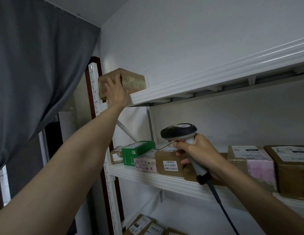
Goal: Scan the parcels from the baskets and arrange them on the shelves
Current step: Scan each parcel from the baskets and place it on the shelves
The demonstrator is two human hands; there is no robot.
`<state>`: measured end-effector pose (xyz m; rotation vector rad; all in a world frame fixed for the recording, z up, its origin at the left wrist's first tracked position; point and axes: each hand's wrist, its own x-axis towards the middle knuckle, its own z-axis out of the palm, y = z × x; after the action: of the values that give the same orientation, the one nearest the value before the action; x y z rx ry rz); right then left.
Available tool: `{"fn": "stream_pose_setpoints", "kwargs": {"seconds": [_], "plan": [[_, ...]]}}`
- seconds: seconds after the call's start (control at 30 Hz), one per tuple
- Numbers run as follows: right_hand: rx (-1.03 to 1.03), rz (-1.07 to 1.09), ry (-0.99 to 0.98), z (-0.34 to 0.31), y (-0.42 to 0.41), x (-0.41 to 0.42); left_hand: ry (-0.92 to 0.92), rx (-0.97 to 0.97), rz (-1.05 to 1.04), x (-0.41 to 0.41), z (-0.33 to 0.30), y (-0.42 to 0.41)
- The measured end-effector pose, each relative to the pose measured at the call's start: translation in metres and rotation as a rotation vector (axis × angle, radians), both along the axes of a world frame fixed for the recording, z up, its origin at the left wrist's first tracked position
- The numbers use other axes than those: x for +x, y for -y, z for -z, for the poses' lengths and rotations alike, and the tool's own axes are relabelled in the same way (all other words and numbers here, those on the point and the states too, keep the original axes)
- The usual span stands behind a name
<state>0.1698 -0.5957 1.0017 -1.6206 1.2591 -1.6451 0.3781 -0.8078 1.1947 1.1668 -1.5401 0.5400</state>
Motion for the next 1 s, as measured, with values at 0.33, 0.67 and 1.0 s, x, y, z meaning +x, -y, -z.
{"fn": "stream_pose_setpoints", "kwargs": {"seconds": [0.33,0.67,1.0], "plan": [[0.033,0.014,-0.004,0.005,0.012,0.0,0.157,0.068,0.027,0.006,0.014,0.026],[0.048,0.01,0.011,0.009,0.017,0.001,0.28,0.235,-0.09,0.005,0.006,0.055],[0.068,-0.004,-0.002,0.01,0.014,0.0,0.3,0.293,-0.054,0.005,0.0,0.073]]}}
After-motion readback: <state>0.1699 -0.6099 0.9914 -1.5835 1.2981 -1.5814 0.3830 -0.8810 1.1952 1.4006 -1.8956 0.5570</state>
